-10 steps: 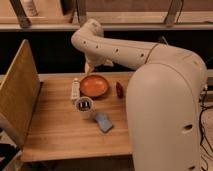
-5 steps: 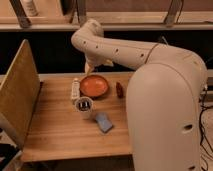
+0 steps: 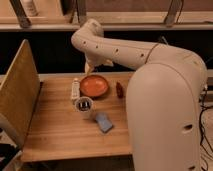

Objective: Stand the bottle upright

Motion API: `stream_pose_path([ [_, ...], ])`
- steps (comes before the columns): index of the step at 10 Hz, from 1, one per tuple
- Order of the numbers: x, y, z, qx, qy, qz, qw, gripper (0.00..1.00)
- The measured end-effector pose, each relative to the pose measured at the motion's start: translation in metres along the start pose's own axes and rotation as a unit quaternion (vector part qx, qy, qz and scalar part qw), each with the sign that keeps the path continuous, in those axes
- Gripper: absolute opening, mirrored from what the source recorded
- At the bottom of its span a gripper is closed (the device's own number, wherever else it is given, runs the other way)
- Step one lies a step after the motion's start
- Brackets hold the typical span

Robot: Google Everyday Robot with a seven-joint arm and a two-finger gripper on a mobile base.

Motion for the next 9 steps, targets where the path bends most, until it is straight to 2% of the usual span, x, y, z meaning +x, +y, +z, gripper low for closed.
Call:
stream_pose_path([
  [2, -0.007, 0.002, -0.005, 0.005, -0.005, -0.011, 0.9999, 0.8],
  [3, -0.026, 0.022, -0.016, 0.009, -0.018, -0.043, 0.9989, 0.8],
  [5, -0.065, 0.069, -0.029, 0.017, -0.034, -0.102, 0.9941, 0.8],
  [6, -0.077, 0.081, -0.028, 0.021, -0.031, -0.111, 0.9932, 0.8],
  [7, -0.091, 0.095, -0.019, 0.029, -0.02, -0.112, 0.9931, 0.8],
  [9, -0.107, 0.096, 0.002, 0.045, 0.002, -0.09, 0.9949, 0.8],
])
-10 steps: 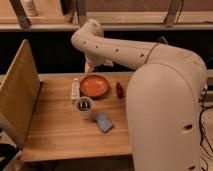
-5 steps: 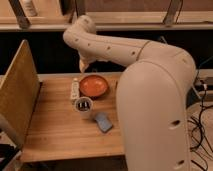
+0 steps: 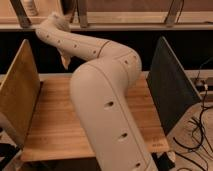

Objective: Stand the bottle upright

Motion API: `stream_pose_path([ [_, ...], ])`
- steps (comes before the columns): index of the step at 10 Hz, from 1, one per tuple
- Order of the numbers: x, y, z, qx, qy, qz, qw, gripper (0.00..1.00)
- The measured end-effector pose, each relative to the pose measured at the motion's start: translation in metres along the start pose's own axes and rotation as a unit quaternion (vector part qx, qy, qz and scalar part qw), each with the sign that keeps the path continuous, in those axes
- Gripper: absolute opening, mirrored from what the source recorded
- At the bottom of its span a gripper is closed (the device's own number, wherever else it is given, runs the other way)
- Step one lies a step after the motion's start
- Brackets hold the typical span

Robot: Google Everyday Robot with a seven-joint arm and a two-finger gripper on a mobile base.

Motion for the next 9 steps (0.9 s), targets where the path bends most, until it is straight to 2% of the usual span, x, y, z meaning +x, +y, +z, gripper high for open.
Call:
stream_pose_path([
  [1, -0.009, -0.004, 0.012, 0.0, 0.013, 0.027, 0.9995, 0.8],
  [3, -0.022, -0.003, 0.035, -0.021, 0.04, 0.077, 0.996, 0.8],
  [5, -0.019, 0.018, 0.055, -0.102, 0.077, 0.11, 0.9856, 0.8],
  [6, -0.017, 0.027, 0.058, -0.137, 0.086, 0.118, 0.9797, 0.8],
  [7, -0.022, 0.032, 0.052, -0.167, 0.079, 0.127, 0.9746, 0.8],
  [8, -0.033, 0.033, 0.035, -0.191, 0.06, 0.135, 0.9705, 0.8],
  [9, -0.038, 0.029, 0.027, -0.197, 0.049, 0.14, 0.9691, 0.8],
])
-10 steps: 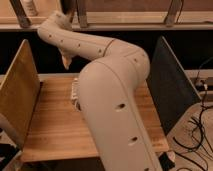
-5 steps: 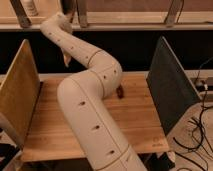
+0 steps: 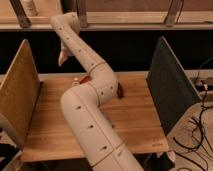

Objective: Stand the bottle upright

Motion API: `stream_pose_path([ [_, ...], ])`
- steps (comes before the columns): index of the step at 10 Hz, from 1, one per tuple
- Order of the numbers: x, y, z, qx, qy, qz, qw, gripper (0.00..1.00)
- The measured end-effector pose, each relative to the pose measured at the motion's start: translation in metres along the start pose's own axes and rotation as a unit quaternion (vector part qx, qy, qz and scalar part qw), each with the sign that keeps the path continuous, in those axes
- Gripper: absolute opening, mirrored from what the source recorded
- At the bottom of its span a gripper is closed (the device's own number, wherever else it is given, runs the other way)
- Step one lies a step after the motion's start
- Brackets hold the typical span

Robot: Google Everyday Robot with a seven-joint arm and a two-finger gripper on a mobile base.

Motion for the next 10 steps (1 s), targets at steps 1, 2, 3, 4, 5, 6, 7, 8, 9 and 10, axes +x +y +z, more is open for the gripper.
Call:
stream_pose_path([
  [1, -0.002, -0.001, -0.004, -0.002, -0.005, 0.002, 1.0, 0.8],
  [2, -0.005, -0.004, -0.001, 0.012, -0.009, -0.008, 0.9999, 0.8],
  [3, -0.008, -0.004, 0.006, 0.035, -0.013, -0.029, 0.9989, 0.8],
  [4, -0.009, -0.002, 0.017, 0.07, -0.01, -0.065, 0.9954, 0.8],
  [5, -0.007, 0.003, 0.026, 0.106, 0.001, -0.1, 0.9893, 0.8],
  [6, -0.009, 0.004, 0.025, 0.116, 0.0, -0.113, 0.9868, 0.8],
  [7, -0.009, 0.002, 0.024, 0.118, 0.0, -0.116, 0.9862, 0.8],
  [8, -0.009, 0.0, 0.028, 0.123, 0.0, -0.116, 0.9856, 0.8],
  [9, -0.007, 0.006, 0.041, 0.123, 0.006, -0.121, 0.9851, 0.8],
  [10, -0.005, 0.008, 0.05, 0.12, 0.009, -0.119, 0.9856, 0.8],
])
